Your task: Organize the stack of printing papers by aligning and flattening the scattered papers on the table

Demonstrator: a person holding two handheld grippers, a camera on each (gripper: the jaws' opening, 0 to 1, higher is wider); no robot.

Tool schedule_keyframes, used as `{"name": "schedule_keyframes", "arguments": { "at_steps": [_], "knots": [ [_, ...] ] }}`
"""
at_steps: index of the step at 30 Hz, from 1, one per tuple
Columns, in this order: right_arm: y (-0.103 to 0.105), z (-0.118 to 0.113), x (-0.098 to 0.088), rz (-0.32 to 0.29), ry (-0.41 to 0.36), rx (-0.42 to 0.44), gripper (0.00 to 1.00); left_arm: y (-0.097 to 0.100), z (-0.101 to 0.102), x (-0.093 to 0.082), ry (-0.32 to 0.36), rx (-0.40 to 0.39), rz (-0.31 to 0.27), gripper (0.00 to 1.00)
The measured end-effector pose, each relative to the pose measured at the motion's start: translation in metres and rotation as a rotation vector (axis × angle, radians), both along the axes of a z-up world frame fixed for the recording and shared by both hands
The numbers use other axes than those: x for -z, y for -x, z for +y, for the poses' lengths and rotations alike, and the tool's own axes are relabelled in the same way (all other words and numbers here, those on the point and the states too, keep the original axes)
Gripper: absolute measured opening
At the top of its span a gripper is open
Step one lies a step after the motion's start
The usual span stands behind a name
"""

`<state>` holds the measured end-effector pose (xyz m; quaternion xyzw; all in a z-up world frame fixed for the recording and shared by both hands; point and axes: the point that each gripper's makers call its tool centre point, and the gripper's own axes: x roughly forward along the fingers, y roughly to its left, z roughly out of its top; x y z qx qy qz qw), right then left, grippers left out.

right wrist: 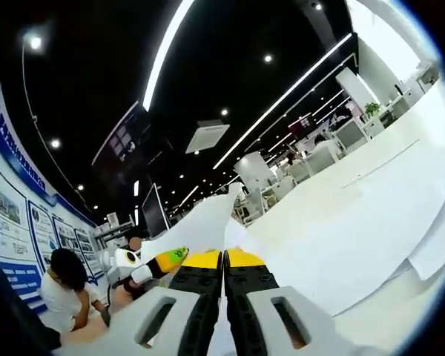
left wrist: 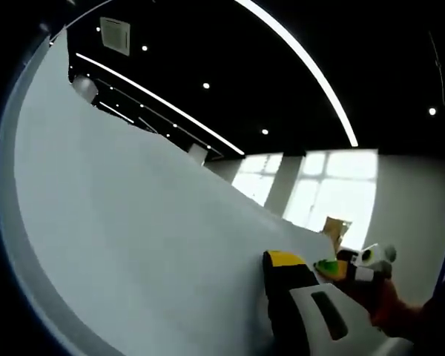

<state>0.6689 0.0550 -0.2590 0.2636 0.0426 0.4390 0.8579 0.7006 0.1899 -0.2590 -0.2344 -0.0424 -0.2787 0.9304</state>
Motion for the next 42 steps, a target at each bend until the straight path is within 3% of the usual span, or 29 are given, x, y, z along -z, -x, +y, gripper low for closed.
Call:
{"name": "schedule_keyframes", "arguments": {
  "at_steps": [15, 29, 42],
  "knots": [
    [0.007, 0.008, 0.002, -0.040, 0.060, -0.013, 0.00, 0.001, 0.000, 0.001, -0.004, -0.002, 0.001, 0.29],
    [0.007, 0.011, 0.005, -0.030, 0.064, -0.034, 0.00, -0.001, -0.002, 0.005, -0.044, -0.020, 0.013, 0.27],
    [0.007, 0.011, 0.006, -0.030, 0.066, -0.039, 0.00, 0.000, 0.000, 0.002, -0.062, -0.034, -0.025, 0.23]
  ]
}}
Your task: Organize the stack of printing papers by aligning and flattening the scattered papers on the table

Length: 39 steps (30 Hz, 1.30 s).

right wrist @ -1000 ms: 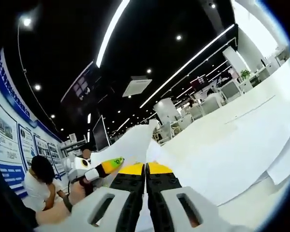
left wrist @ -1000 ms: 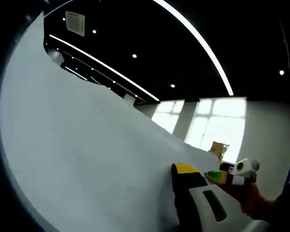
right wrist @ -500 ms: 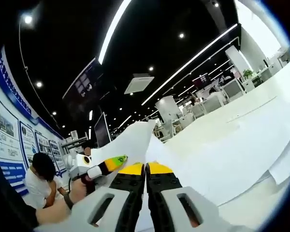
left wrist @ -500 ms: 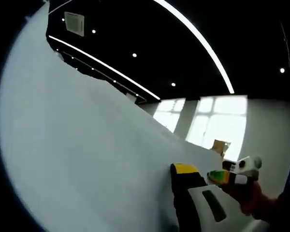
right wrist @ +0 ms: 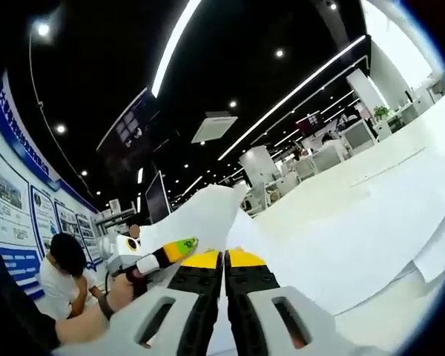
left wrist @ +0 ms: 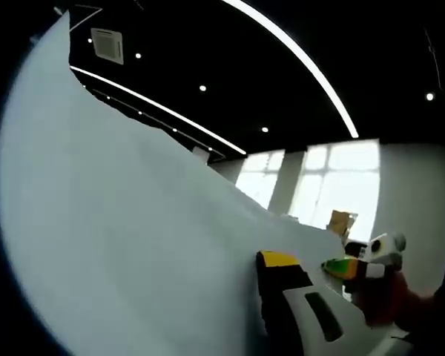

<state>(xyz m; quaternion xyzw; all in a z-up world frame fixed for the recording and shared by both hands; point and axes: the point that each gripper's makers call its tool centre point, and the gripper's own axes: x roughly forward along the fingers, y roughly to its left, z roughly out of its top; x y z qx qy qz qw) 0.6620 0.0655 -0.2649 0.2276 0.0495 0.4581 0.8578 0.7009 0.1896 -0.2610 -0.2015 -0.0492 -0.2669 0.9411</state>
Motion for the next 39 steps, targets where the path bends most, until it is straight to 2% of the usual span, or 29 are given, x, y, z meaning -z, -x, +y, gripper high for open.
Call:
{"name": "schedule_keyframes", "arguments": {
  "at_steps": [10, 15, 19, 39],
  "knots": [
    [-0.0004, 0.0002, 0.0002, 0.000, 0.001, -0.001, 0.00, -0.0006, 0.0004, -0.0003, -0.003, -0.001, -0.004, 0.21],
    [-0.0002, 0.0009, 0.0007, -0.001, 0.005, -0.003, 0.00, 0.0001, 0.0000, -0.0013, -0.006, 0.001, -0.012, 0.18],
    [0.0003, 0.0019, 0.0011, -0.003, 0.009, -0.007, 0.00, 0.0002, -0.0016, -0.0004, -0.036, -0.003, -0.023, 0.13],
    [0.0019, 0.0018, 0.0010, -0.007, 0.012, -0.009, 0.00, 0.0033, -0.0052, -0.0013, -0.053, -0.010, -0.029, 0.07]
  ]
}}
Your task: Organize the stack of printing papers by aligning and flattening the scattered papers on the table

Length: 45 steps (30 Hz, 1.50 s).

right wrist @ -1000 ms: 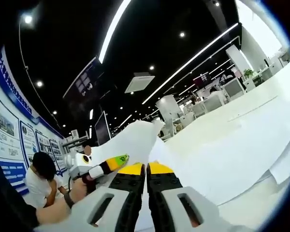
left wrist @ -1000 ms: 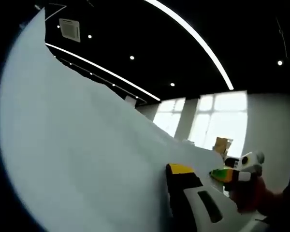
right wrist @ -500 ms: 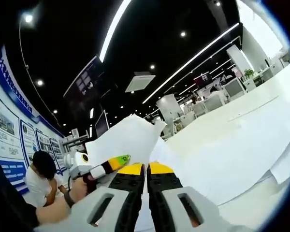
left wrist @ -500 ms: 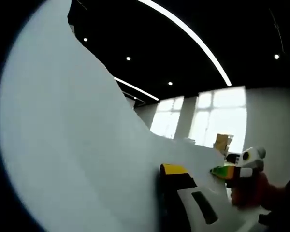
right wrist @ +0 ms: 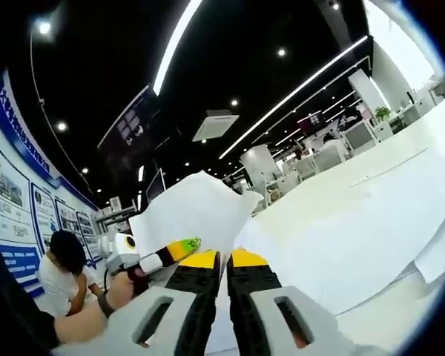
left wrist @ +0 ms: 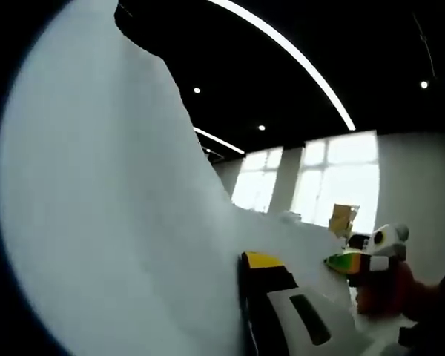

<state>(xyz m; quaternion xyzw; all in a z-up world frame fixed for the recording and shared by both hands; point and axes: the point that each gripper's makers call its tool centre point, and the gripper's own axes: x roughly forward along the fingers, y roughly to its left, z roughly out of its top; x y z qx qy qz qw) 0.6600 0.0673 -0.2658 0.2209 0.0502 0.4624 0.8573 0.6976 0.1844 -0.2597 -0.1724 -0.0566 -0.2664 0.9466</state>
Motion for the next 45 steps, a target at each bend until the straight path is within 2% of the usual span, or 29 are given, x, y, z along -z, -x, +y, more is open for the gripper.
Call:
{"name": "schedule_keyframes", "arguments": {
  "at_steps": [25, 45],
  "knots": [
    [-0.0016, -0.0016, -0.0001, -0.008, -0.004, 0.005, 0.04, -0.0026, 0.0063, 0.0009, 0.003, 0.000, -0.006, 0.06],
    [-0.0016, -0.0023, 0.0024, -0.037, 0.029, 0.010, 0.17, -0.0030, 0.0072, 0.0018, 0.003, -0.002, -0.002, 0.06]
  ]
}}
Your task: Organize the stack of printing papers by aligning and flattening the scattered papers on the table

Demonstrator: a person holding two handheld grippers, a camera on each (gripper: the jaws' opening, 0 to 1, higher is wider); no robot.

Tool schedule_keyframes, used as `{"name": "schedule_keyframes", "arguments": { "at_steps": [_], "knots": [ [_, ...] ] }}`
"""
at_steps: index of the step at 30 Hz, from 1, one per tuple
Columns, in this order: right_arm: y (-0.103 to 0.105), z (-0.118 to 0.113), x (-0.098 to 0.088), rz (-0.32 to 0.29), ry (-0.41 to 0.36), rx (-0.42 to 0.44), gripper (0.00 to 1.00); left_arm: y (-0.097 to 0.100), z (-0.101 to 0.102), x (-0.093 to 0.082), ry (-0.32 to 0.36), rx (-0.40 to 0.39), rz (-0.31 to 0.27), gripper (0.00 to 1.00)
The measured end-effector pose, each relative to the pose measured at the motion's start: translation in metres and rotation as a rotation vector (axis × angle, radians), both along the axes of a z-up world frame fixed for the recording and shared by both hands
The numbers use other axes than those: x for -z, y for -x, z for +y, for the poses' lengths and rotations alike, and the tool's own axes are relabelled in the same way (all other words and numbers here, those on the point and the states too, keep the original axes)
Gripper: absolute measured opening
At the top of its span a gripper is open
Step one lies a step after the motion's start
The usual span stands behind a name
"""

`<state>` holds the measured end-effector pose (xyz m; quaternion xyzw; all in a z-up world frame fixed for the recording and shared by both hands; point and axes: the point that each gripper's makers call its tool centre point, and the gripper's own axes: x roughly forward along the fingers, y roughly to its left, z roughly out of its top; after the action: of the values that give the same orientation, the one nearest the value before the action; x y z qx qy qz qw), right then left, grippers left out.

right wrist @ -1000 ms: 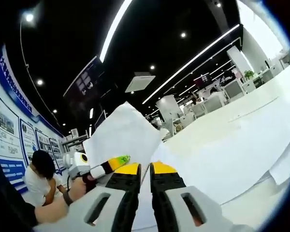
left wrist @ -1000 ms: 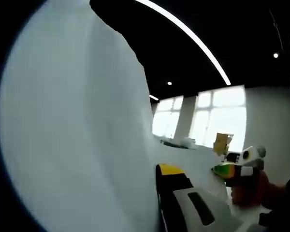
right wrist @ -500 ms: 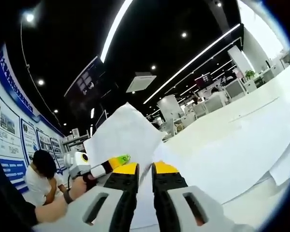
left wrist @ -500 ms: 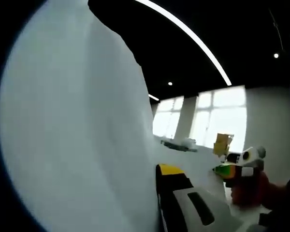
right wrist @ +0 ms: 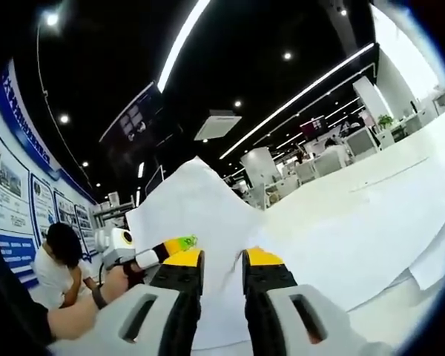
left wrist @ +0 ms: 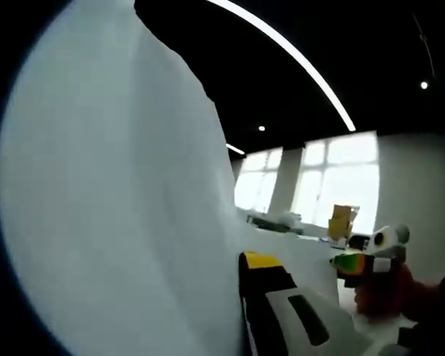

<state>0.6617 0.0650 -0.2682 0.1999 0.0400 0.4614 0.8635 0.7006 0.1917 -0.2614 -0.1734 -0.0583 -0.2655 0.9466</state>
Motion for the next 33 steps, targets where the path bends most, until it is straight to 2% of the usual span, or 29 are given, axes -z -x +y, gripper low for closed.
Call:
{"name": "schedule_keyframes", "arguments": {
  "at_steps": [15, 23, 26, 33],
  "knots": [
    [-0.009, -0.008, 0.003, 0.000, 0.029, 0.072, 0.38, 0.001, -0.001, 0.001, -0.003, 0.001, 0.002, 0.06],
    [-0.011, -0.012, 0.001, -0.014, 0.027, 0.104, 0.53, 0.001, -0.003, 0.001, -0.007, 0.002, 0.004, 0.06],
    [-0.012, -0.013, 0.003, -0.038, 0.075, 0.125, 0.56, 0.002, -0.004, 0.001, -0.007, 0.002, 0.005, 0.06],
    [-0.014, -0.015, 0.005, -0.051, 0.103, 0.147, 0.63, 0.001, -0.003, 0.001, -0.010, 0.004, 0.004, 0.06]
  ]
}}
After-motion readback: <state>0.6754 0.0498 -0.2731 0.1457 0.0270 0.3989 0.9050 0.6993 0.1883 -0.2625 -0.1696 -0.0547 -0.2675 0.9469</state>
